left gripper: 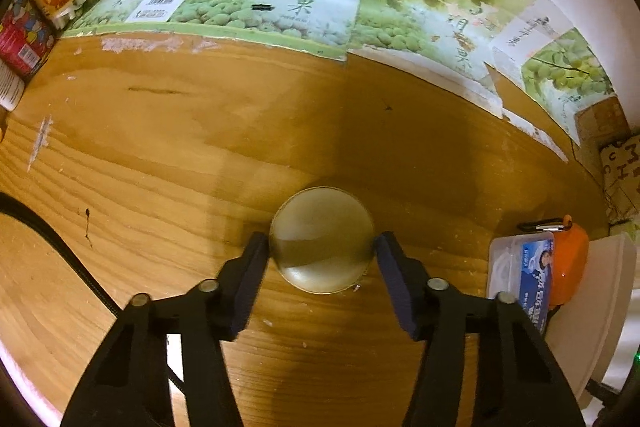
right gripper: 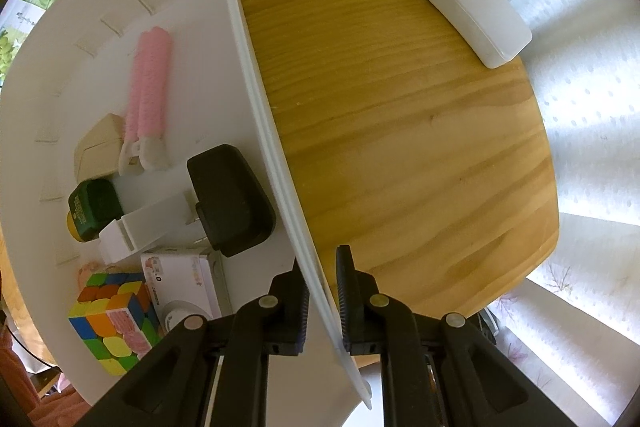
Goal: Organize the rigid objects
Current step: 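Move the left tool to the round cream compact and close on it, then lift the cream compact with the left gripper and carry it over the tray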
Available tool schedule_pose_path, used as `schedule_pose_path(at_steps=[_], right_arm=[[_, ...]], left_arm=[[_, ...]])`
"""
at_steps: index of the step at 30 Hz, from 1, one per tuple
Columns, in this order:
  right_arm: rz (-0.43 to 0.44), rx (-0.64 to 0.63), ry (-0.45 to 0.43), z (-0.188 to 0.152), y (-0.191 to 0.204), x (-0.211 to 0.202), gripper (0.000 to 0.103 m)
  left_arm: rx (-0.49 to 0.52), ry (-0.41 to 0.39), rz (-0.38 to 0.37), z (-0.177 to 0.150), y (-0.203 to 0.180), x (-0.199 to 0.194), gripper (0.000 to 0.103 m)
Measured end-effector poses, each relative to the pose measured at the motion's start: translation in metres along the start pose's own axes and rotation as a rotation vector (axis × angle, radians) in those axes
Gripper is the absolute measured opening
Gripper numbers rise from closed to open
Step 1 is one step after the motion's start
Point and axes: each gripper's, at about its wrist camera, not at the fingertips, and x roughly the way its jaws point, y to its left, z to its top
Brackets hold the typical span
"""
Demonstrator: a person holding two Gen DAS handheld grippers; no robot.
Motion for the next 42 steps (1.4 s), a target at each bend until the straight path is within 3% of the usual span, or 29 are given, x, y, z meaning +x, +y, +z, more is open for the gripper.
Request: schedule_pose_path(at_steps=[20,31,42], right_arm=[[-0.005,-0.025,-0.013,-0.003,0.002,0.0,0.013],[0.022,-0.09,-0.034,-0.006,0.004,-0.004,0.013],[0.051,-0.206,-0.053,-0.012,0.008,-0.009,0.013]], left_arm=[[0.018,0.0,0.002,-0.009,0.001,-0.005,0.057],[0.036,0.006,0.019,-0.038,-0.014,-0.015,0.057],[0.041,-0.035,0.026,-0.077,-0.037,-0.057,0.057]])
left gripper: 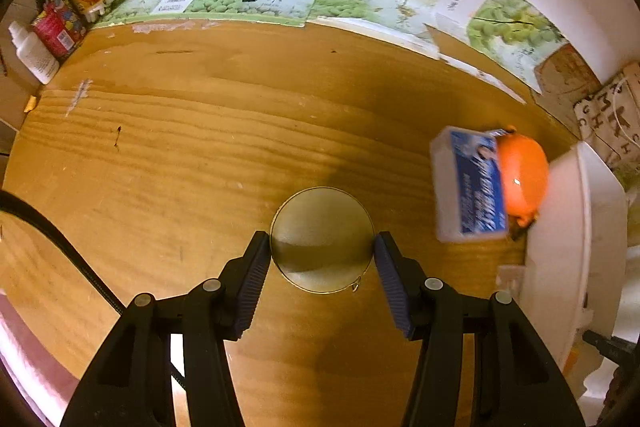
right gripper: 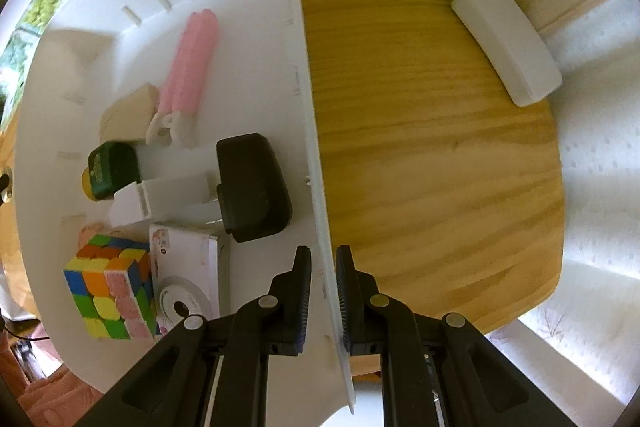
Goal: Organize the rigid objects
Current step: 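Lift the cream compact with the left gripper and carry it over the tray, then lower the cream compact into the tray and open the left gripper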
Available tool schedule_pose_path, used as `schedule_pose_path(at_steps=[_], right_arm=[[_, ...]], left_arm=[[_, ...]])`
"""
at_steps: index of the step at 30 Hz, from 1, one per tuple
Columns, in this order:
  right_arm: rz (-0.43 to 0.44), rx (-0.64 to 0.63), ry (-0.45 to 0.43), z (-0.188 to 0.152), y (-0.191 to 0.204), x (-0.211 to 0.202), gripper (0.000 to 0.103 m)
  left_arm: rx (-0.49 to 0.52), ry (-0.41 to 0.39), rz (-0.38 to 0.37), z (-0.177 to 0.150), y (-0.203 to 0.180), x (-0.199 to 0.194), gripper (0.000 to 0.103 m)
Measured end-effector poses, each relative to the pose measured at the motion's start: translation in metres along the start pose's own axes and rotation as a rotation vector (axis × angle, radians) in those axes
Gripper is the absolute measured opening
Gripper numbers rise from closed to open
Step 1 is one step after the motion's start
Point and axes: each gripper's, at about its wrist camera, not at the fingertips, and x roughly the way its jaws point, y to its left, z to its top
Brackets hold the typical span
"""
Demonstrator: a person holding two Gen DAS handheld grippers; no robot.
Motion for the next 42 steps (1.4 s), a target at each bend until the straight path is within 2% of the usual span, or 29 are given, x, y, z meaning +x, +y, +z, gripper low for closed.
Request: schedule_pose_path(at_steps=[15,27,42], right_arm=[[0.053,-0.168,-0.028,-0.013,0.008,-0.009,0.013],[0.076,-0.288,-0.05,-0.014,0.012,-0.011,0.013],[0.105,-0.43,-0.048,-0.022,0.009,-0.008,0.012]], left_arm=[[-0.011,-0.093,-0.001,-0.058,-0.054,-0.069,0.057],[0.062,-0.171,-0.042,-0.098,-0.112,-0.114,0.057],[0.153,-0.188,-0.125,-0.135,-0.191,-0.127,0.057]])
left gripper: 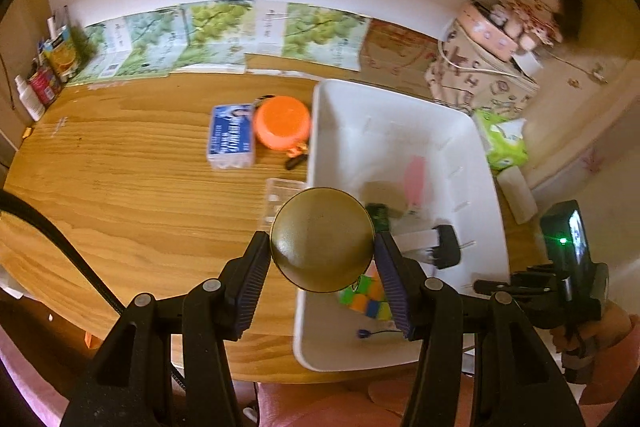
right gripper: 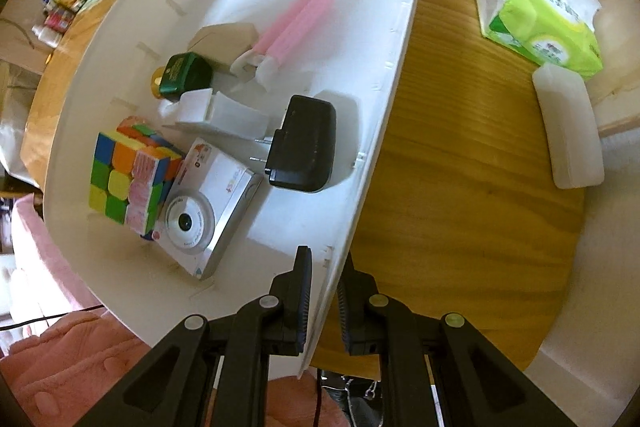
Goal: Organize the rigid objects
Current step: 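Lower the cream compact into the tray and open the left gripper, then move the left tool to the blue dental floss box and close on it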
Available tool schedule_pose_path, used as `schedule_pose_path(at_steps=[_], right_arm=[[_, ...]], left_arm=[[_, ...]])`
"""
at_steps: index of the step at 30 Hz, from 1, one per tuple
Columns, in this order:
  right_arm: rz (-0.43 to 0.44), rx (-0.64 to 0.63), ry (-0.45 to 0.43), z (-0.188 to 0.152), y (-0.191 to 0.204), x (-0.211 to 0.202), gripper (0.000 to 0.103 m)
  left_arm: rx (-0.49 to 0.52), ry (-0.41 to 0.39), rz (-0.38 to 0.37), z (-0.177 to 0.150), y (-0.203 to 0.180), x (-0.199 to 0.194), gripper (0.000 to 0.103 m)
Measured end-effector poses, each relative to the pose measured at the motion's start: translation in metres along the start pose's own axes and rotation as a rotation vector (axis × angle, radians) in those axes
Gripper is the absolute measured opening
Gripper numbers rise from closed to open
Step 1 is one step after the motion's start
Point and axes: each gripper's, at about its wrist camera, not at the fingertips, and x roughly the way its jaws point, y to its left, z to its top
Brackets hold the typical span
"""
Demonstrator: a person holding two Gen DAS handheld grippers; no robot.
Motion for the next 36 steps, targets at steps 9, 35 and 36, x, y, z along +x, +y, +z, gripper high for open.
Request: schedule_pose_path(at_steps=[9,35,36], right_arm=[[0.003,-0.064,0.008,0.003,0.018,0.013,0.013],[-0.003,0.0,0.028,0.009,0.013,0.011,0.013],[-0.007,0.011,0.03,0.009,0.012,0.011,0.013]], left_arm=[[0.075,0.006,-0.054,-0.001,-0.043,0.009,0.057],[0.181,0.008,-0.164,0.011,-0.077,0.021,0.077],[0.179,0.006,-0.163,0.012,-0.073,0.02,0.077]])
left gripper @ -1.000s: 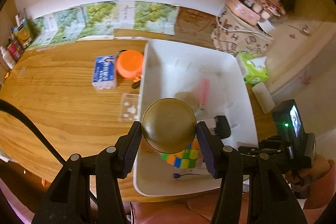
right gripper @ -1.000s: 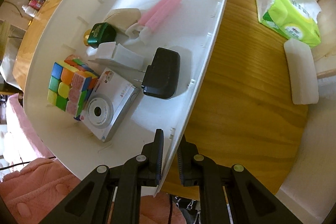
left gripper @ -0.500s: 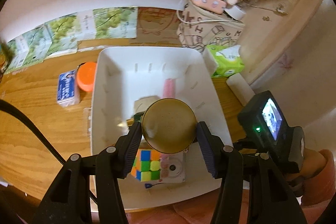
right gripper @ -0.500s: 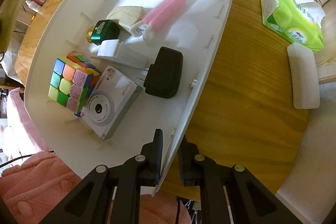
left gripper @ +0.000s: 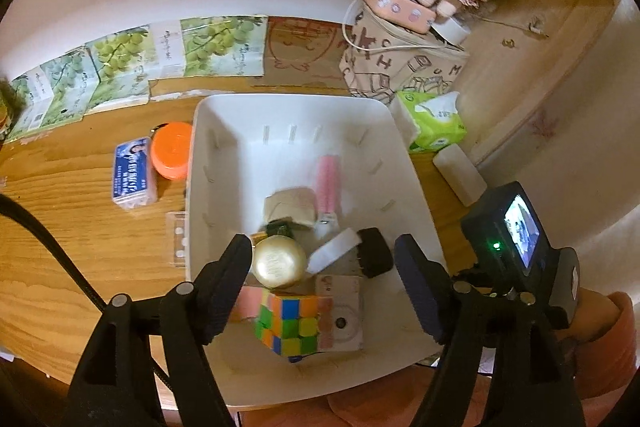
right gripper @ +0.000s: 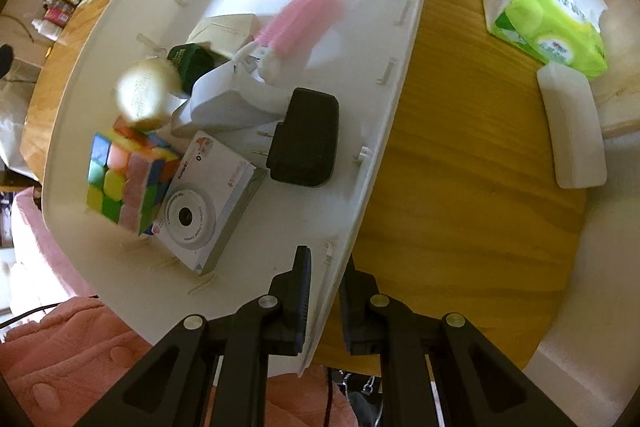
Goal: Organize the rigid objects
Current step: 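Move the left tool to the blue dental floss box and close on it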
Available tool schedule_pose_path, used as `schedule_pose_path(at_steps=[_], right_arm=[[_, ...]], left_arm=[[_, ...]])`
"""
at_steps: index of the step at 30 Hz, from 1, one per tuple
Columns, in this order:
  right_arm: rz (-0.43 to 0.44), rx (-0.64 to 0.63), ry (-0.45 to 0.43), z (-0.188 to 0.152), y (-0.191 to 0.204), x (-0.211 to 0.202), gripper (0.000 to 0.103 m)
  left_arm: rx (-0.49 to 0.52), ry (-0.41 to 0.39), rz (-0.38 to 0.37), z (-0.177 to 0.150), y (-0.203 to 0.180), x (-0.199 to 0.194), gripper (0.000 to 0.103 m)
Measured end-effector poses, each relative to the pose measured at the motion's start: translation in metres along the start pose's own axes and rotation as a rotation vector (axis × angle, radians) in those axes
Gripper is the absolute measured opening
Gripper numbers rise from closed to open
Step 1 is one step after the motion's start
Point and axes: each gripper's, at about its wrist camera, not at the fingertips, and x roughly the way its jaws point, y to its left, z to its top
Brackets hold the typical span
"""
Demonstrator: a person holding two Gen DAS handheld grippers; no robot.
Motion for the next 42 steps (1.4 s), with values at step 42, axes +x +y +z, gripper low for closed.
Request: schedule_pose_path(at_steps=[42], right_arm=[[-0.159,0.441,-0.014,0.0,-0.028,-0.005,0.013]], left_arm=[[0.196,0.249,0.039,0.055,0.217,0.051,0.083]])
